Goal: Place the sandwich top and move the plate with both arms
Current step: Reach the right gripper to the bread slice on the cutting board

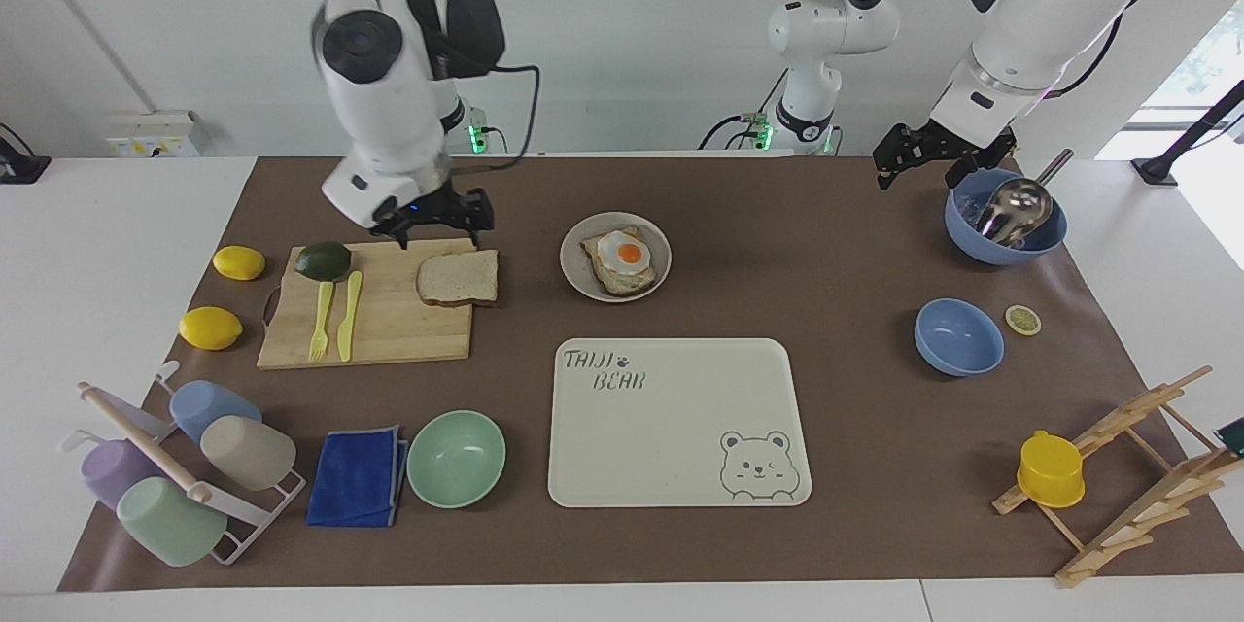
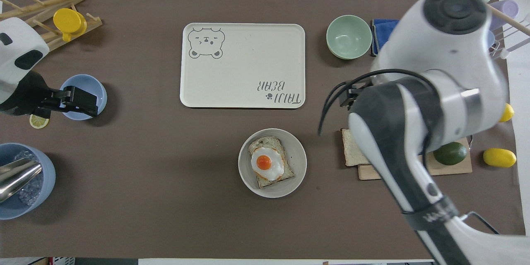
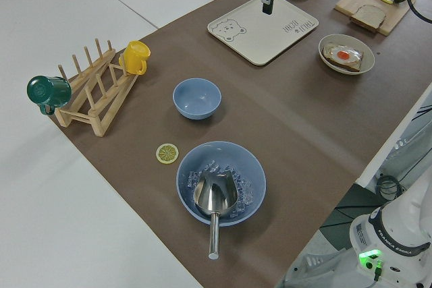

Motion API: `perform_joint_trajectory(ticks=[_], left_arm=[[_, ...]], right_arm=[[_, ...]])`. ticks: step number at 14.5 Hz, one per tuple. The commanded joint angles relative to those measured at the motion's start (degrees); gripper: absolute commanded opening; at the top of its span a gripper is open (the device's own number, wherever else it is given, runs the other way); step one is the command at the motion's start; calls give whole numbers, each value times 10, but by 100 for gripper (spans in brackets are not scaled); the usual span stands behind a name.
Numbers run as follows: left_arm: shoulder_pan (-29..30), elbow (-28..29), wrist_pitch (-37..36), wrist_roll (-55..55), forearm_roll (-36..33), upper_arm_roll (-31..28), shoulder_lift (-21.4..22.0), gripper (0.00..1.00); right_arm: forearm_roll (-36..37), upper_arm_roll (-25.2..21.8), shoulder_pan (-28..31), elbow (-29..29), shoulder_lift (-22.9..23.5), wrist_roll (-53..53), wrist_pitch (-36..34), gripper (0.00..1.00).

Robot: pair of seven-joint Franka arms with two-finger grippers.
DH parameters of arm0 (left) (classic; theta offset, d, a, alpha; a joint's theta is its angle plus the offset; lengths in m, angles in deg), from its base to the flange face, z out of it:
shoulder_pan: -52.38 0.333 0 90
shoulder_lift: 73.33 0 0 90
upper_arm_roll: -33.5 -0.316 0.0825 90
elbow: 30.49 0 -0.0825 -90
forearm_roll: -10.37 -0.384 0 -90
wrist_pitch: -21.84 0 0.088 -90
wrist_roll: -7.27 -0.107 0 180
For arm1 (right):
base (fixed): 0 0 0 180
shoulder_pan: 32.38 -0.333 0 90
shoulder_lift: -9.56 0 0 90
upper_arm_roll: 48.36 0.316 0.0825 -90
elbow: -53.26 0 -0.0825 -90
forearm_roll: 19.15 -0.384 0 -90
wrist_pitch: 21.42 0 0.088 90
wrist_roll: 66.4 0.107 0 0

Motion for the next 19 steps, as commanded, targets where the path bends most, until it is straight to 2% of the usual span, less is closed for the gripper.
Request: perform_joint_trajectory(ticks=[1,4,5,6,7,13,19], left_arm=[[1,16,8,-3,-9,0,15,100],[1,16,8,-3,-9,0,15,100],[1,16,8,-3,-9,0,15,100],[1,16,8,-3,-9,0,15,100],[1,16,8,-3,-9,0,15,100],[1,16,8,-3,-9,0,15,100],[1,16,8,-3,-9,0,15,100]], right_arm=[[49,-3,-52,30,50,99,34,100],[69,-3,-64,55,75,123,44,100],[79,-3,-64,70,72,119,44,100],[88,-3,-64,90,65,117,48,92],[89,-3,-64,110,59,117,63,90],[92,-3,-64,181,44,118,93,85],[110,-4,-64,210,32,120,88,77]])
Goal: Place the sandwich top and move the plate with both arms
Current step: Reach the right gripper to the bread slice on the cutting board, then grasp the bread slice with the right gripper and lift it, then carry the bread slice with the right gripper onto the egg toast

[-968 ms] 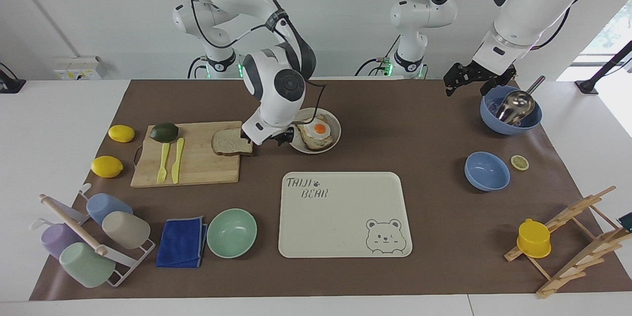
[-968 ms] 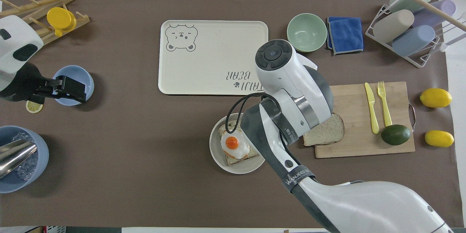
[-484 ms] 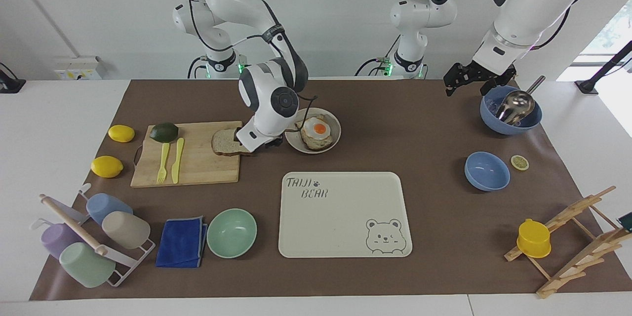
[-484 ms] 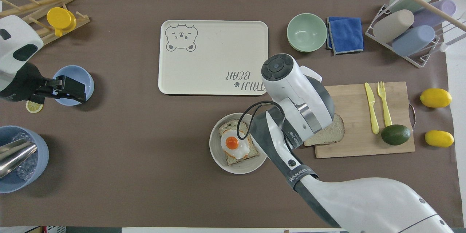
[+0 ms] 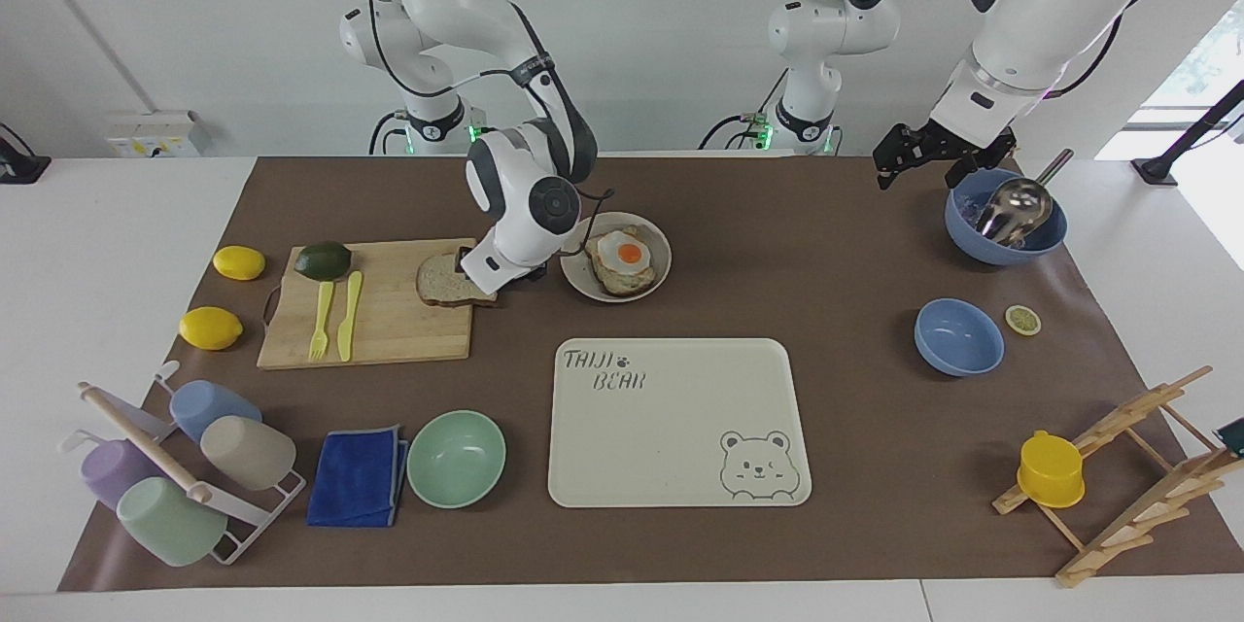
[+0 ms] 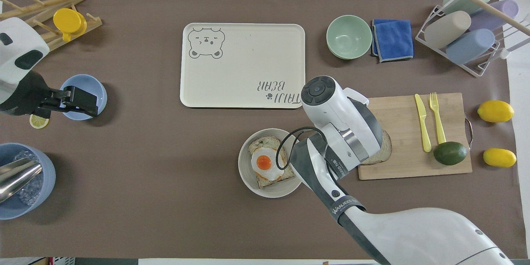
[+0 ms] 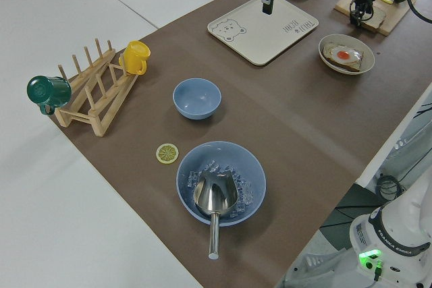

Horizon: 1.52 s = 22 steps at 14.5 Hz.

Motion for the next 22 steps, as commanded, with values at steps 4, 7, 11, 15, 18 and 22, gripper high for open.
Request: perform_joint_trajectory(ticks=[4,7,11,15,18,22], left_arm=[[1,16,8,-3,-9,0,15,100],[1,16,8,-3,-9,0,15,100],[1,16,8,-3,-9,0,15,100],[1,16,8,-3,-9,0,15,100],[1,16,8,-3,-9,0,15,100],[1,16,8,-3,-9,0,15,100]], right_arm=[[26,3,4,46,-28,2,9,77],[29,3,3,51,-32,3,5,77],[34,3,3,55,-34,3,0,50],[43,3,-13,49,-35,1,-21,0],[43,4,-16,-11,-32,-12,-67,0],[-42,52,-30,-171,-18,-12,-141,0]])
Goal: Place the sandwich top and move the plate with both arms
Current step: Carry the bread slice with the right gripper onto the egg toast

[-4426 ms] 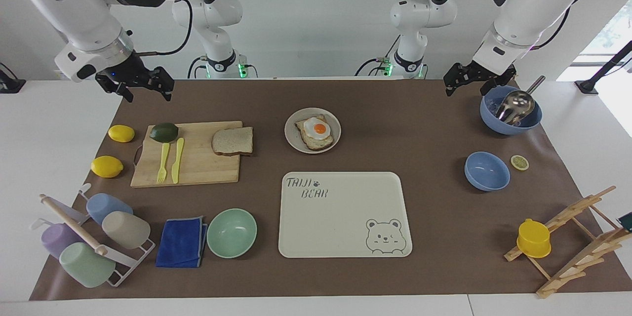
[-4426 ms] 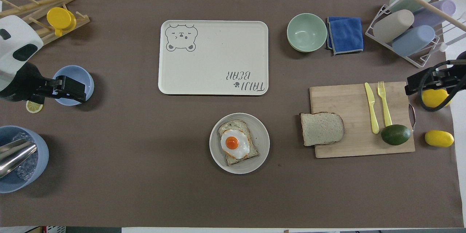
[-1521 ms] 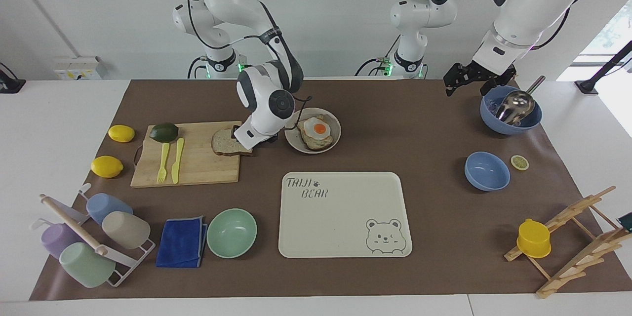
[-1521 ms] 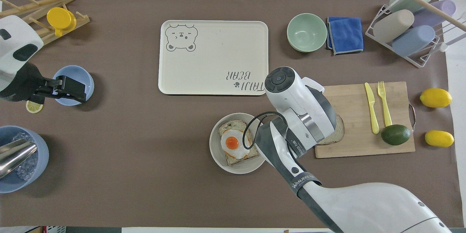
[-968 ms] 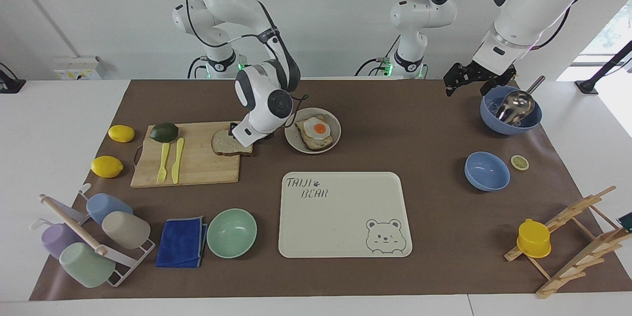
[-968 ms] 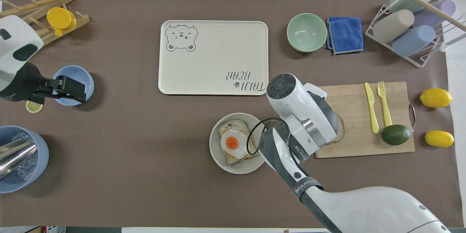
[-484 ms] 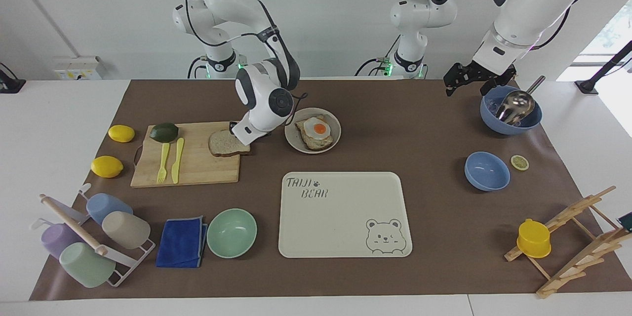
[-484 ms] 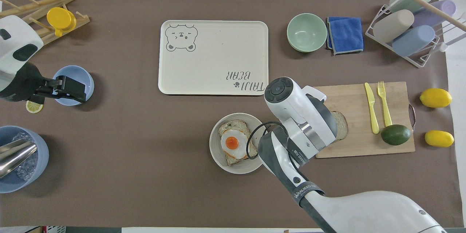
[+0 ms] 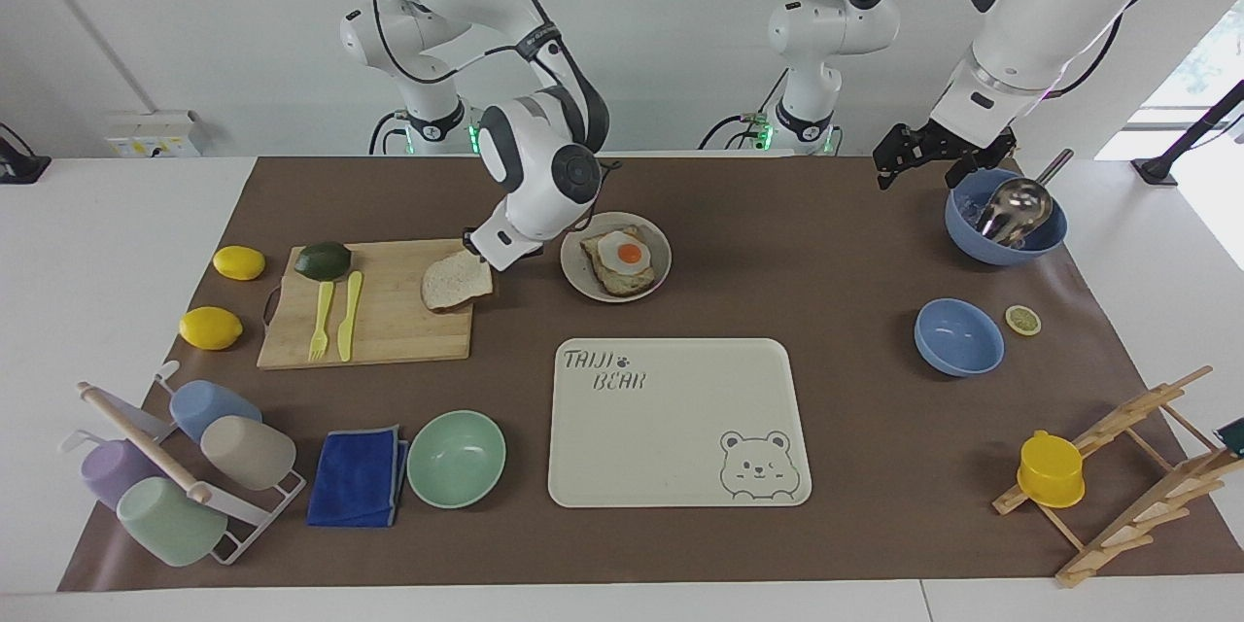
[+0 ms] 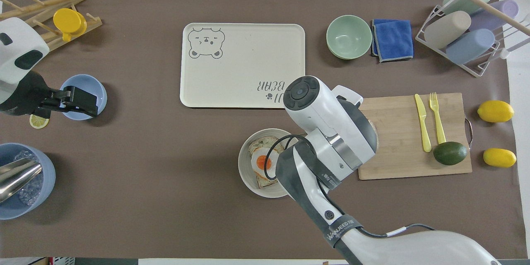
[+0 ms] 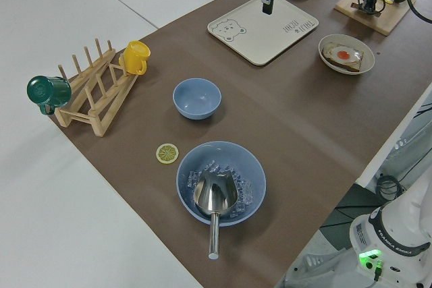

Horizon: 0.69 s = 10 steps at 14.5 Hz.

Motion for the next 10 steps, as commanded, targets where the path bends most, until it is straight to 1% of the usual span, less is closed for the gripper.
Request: perform_joint_trajectory(ticks=[1,3,5,7,10], left_arm=[[1,16,8,-3,-9,0,15,100],[1,16,8,-3,-9,0,15,100],[1,16,8,-3,-9,0,15,100],[1,16,8,-3,-9,0,15,100],[1,16,8,-3,-9,0,15,100]], right_arm=[[-62,29,-18,-113,23,13,-42,0],[-69,32,-67,-123,32,71,-19,0],[-69,32,-117,-122,55,133,7,0],[-70,32,-137,-116,71,169,36,0],[-68,32,-141,-95,74,171,49,0]])
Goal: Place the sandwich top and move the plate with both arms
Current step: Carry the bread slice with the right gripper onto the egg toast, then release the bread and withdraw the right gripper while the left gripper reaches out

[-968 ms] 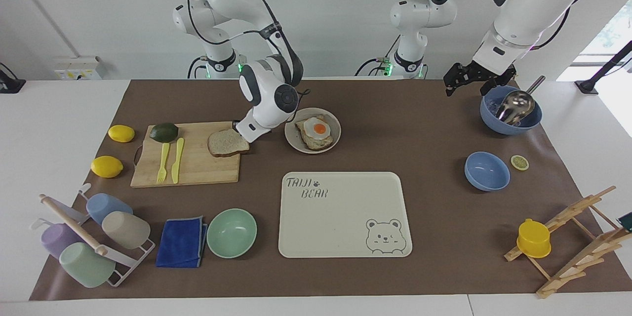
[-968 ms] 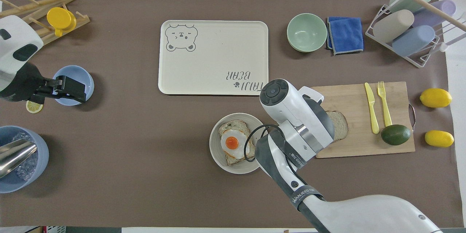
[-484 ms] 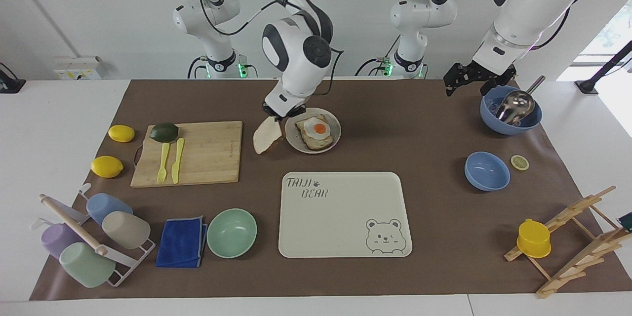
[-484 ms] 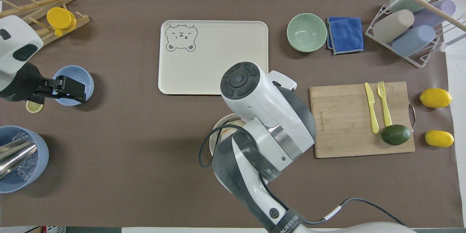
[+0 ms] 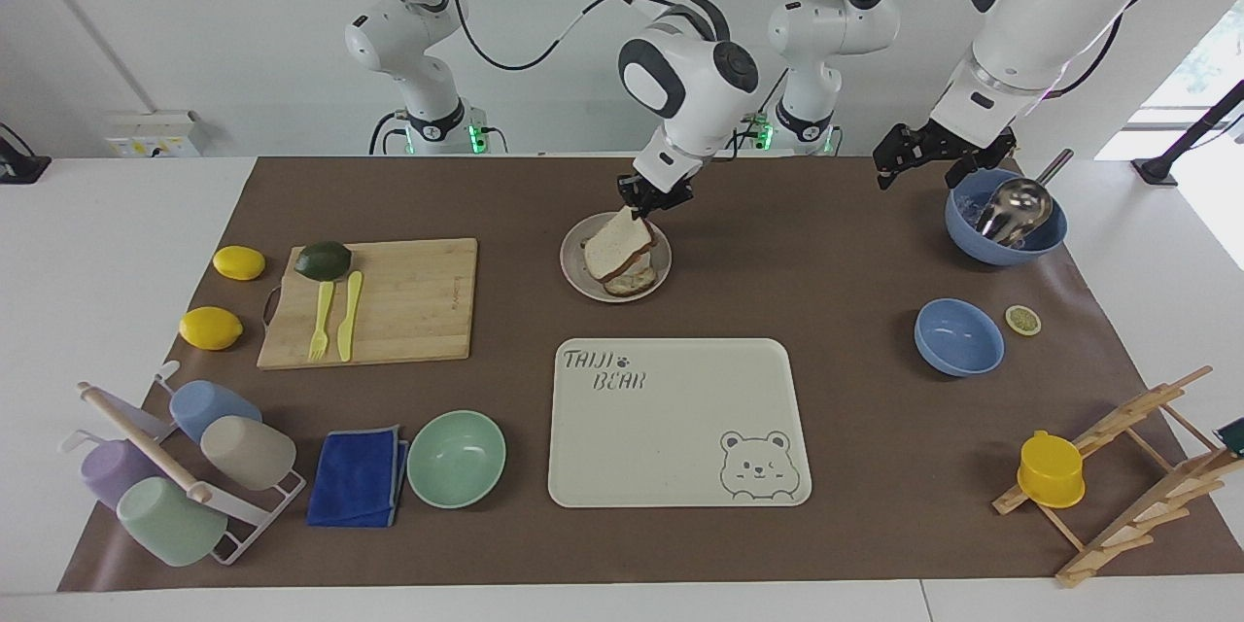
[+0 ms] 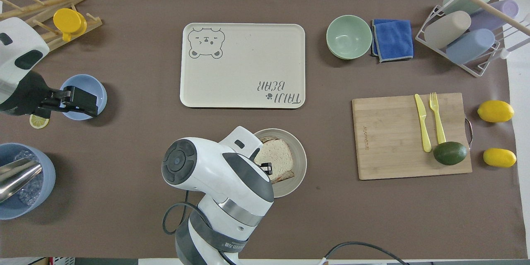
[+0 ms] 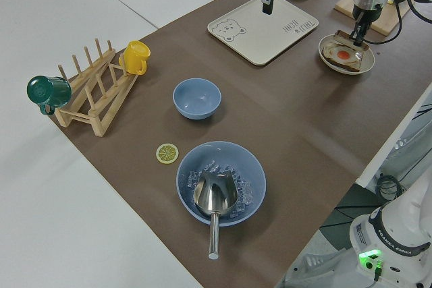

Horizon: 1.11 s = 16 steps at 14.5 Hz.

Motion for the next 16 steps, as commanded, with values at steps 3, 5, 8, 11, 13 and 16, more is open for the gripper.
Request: perform_joint_trajectory(ticks=[3,5,8,11,13,16], left_arm=[[1,16,8,-3,-9,0,15,100],[1,16,8,-3,-9,0,15,100],[1,16,8,-3,-9,0,15,100],[1,16,8,-3,-9,0,15,100],[1,16,9,-2,-9,0,15,100],[1,16,10,-1,-9,0,15,100]], right_arm=[[-5,-2,11,16,-5,2,25,0],[-8,0,12,33,-7,3,48,31],[-9,1,16,16,-20,1,42,100],[-22,0,64,17,-70,-15,37,100],[-23,-3,113,15,-106,-57,18,100],[-30,-3,234,14,-141,-112,-36,100]])
